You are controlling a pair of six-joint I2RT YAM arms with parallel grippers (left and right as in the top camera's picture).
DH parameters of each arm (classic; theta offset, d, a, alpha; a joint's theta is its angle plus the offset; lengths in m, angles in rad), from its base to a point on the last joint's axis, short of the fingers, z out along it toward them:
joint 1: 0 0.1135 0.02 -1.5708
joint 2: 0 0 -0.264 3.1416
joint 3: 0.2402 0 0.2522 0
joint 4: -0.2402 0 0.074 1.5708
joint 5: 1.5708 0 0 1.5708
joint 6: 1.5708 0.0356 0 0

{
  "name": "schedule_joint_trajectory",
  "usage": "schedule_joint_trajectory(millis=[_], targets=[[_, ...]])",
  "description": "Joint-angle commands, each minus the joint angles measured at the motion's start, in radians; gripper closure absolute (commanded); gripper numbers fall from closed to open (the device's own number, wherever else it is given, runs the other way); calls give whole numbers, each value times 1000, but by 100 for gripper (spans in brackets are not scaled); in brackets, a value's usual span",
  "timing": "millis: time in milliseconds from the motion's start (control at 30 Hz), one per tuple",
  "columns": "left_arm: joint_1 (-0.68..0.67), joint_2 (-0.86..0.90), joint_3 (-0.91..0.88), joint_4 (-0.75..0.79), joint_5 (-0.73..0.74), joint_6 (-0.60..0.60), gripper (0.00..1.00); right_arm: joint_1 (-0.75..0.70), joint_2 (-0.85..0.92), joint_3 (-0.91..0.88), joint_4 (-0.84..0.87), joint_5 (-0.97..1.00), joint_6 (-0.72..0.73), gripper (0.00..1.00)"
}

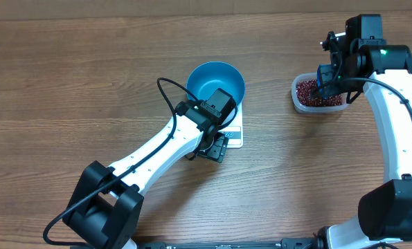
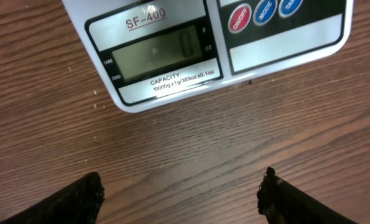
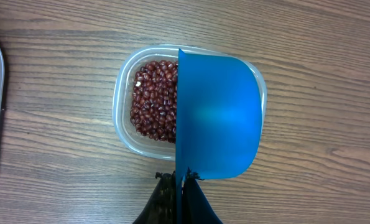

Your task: Scoop item into bowl and weigh 150g on scale

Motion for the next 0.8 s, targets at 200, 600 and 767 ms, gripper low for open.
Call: schedule_joint_trajectory(millis=[200, 600, 767], targets=[[1, -97, 28, -10, -51, 78, 6, 1, -3, 23, 5, -9, 8, 96], [2, -209, -23, -26, -56, 177, 5, 1, -3, 23, 5, -9, 8, 96], [2, -209, -92, 1, -74, 63, 7, 1, -3, 23, 5, -9, 8, 96]])
